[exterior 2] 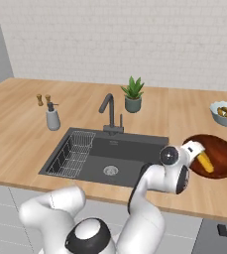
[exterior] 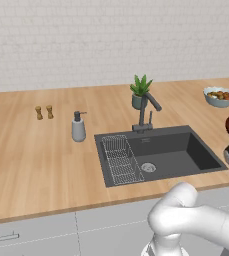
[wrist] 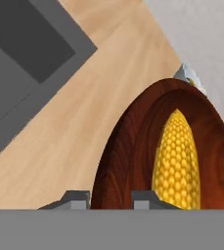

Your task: Pick the corn from the sink and place it in the bowl. Then pick the bowl and place it in the microwave. Then close the microwave door and press the start button.

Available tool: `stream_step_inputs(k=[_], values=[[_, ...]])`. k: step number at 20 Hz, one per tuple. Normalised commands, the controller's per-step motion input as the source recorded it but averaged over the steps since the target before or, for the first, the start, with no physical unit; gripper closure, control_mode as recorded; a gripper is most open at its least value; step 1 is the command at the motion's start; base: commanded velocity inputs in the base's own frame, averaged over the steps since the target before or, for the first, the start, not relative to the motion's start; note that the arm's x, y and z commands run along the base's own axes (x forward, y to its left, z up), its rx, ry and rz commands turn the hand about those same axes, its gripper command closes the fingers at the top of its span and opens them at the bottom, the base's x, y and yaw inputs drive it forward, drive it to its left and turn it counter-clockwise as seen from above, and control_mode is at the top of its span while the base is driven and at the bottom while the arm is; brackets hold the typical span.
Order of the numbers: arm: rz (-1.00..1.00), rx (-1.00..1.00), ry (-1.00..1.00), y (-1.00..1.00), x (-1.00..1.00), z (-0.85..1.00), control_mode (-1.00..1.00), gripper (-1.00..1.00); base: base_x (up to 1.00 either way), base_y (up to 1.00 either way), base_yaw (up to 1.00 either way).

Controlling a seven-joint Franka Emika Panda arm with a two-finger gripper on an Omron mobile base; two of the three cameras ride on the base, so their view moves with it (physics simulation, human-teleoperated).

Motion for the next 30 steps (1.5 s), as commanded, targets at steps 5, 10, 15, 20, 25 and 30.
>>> stream_step_inputs(k=[5,10,15,20,25,30], values=[[0.5,-0.26,0.0,0.24,-0.24,1.0,-1.0,1.0,0.0,0.0,0.0],[0.46,-0.13,0.0,0.1,-0.57,0.98,-1.0,1.0,0.0,0.0,0.0],[0.31,-0.11,0.01,0.45,-0.39,1.0,-1.0,1.0,0.0,0.0,0.0],[0.2,-0.08,0.04,0.71,-0.3,0.97,-1.0,1.0,0.0,0.0,0.0],[0.15,-0.03,0.16,0.71,-0.19,0.85,-1.0,1.0,0.0,0.0,0.0],[0.09,0.0,0.06,0.67,-0.3,0.71,-1.0,1.0,0.0,0.0,0.0]])
